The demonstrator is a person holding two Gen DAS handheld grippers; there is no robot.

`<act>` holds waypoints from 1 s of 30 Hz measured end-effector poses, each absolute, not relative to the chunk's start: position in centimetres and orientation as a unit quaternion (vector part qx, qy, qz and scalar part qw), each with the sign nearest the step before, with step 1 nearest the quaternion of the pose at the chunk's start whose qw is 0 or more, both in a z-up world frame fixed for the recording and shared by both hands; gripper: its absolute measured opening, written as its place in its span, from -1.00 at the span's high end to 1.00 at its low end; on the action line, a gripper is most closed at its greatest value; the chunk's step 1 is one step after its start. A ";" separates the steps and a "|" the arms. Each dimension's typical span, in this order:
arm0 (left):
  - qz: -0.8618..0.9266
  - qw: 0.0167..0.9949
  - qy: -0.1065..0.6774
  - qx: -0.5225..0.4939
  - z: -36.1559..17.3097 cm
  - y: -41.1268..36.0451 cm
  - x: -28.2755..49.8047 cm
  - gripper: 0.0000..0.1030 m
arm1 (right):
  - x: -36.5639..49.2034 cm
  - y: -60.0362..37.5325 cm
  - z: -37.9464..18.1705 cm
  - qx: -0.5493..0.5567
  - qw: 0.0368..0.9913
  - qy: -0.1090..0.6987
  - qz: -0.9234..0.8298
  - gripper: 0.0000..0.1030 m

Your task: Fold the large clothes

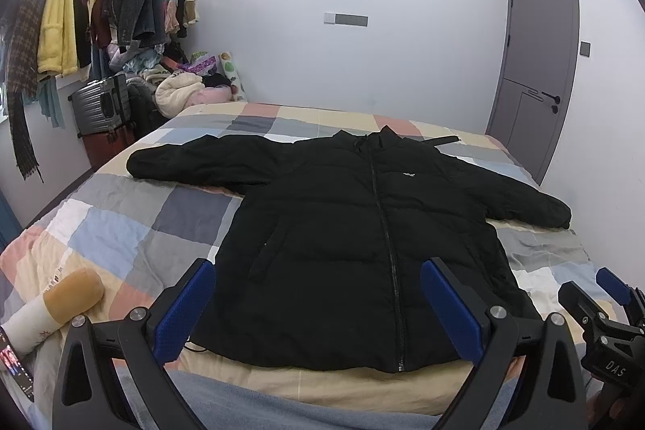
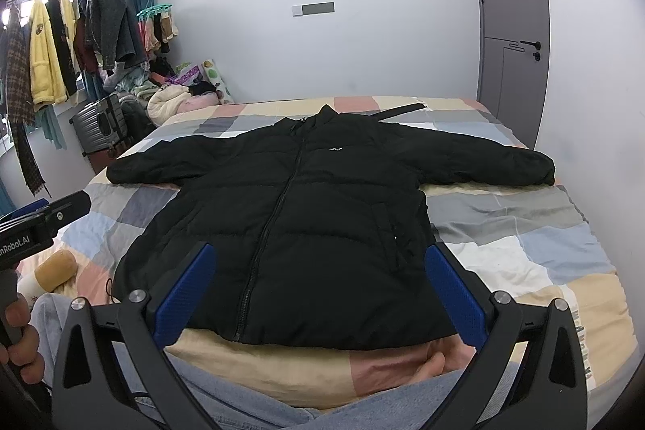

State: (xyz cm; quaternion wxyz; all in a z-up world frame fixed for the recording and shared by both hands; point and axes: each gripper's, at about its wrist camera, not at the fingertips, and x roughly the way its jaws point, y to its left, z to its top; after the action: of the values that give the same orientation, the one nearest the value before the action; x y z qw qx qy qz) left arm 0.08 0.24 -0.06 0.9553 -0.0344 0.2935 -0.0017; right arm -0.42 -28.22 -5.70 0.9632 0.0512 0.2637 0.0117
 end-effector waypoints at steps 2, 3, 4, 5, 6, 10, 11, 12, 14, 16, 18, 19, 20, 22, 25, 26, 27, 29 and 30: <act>-0.002 0.955 0.294 -0.034 -0.1 0.2 0.1 -0.99 | -0.4 -28.2 -5.7 0.053 0.963 0.265 0.012 -1.00; -0.003 0.955 0.294 -0.034 -0.1 0.2 0.1 -0.99 | -0.5 -28.2 -5.8 0.053 0.963 0.265 0.012 -1.00; -0.003 0.955 0.294 -0.033 -0.1 0.1 0.1 -0.99 | -0.5 -28.2 -5.7 0.053 0.963 0.265 0.012 -1.00; -0.003 0.955 0.294 -0.033 -0.1 0.1 0.1 -0.99 | -0.4 -28.2 -5.7 0.052 0.963 0.265 0.012 -1.00; -0.003 0.955 0.294 -0.033 -0.1 0.1 0.1 -0.99 | -0.5 -28.2 -5.7 0.051 0.963 0.265 0.012 -1.00; -0.003 0.955 0.295 -0.034 -0.1 0.1 0.1 -0.99 | -0.3 -28.3 -5.8 0.053 0.962 0.266 0.011 -1.00; -0.002 0.955 0.295 -0.033 -0.1 0.0 0.1 -0.99 | -0.4 -28.3 -5.8 0.053 0.962 0.266 0.011 -1.00; -0.003 0.955 0.296 -0.033 -0.2 0.0 0.2 -0.99 | -0.4 -28.3 -5.8 0.053 0.962 0.266 0.010 -1.00; -0.002 0.954 0.296 -0.033 -0.2 -0.1 0.2 -0.99 | -0.3 -28.4 -5.8 0.053 0.962 0.268 0.012 -1.00; -0.002 0.954 0.297 -0.033 -0.2 -0.1 0.2 -0.99 | -0.4 -28.4 -5.8 0.054 0.962 0.269 0.011 -1.00; -0.003 0.955 0.296 -0.033 -0.2 -0.1 0.2 -0.99 | -0.4 -28.5 -5.8 0.053 0.962 0.269 0.010 -1.00; -0.003 0.954 0.297 -0.033 -0.2 -0.1 0.2 -0.99 | -0.4 -28.5 -5.8 0.054 0.961 0.269 0.010 -1.00; -0.004 0.954 0.297 -0.033 -0.2 -0.1 0.3 -0.99 | -0.4 -28.6 -5.8 0.054 0.961 0.270 0.010 -1.00; -0.006 0.954 0.297 -0.033 -0.2 0.0 0.3 -0.99 | -0.4 -28.6 -5.8 0.054 0.961 0.270 0.011 -1.00; -0.005 0.954 0.299 -0.034 -0.3 -0.1 0.4 -0.99 | -0.4 -28.7 -5.9 0.055 0.961 0.271 0.010 -1.00; -0.006 0.954 0.299 -0.034 -0.3 -0.1 0.4 -0.99 | -0.3 -28.6 -5.8 0.055 0.961 0.272 0.010 -1.00; -0.006 0.954 0.299 -0.033 -0.4 -0.1 0.4 -0.99 | -0.4 -28.7 -5.9 0.056 0.960 0.273 0.010 -1.00; -0.006 0.954 0.299 -0.033 -0.4 -0.2 0.5 -0.99 | -0.3 -28.7 -5.9 0.056 0.960 0.274 0.010 -1.00; -0.007 0.954 0.300 -0.032 -0.4 -0.2 0.6 -0.99 | -0.2 -28.8 -5.9 0.057 0.960 0.275 0.010 -1.00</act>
State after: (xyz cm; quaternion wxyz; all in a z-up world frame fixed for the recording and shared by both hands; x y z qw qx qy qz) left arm 0.57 -0.17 -0.41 0.9535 -0.0325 0.2995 -0.0072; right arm -0.24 -28.79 -5.89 0.9597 0.0571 0.2749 0.0098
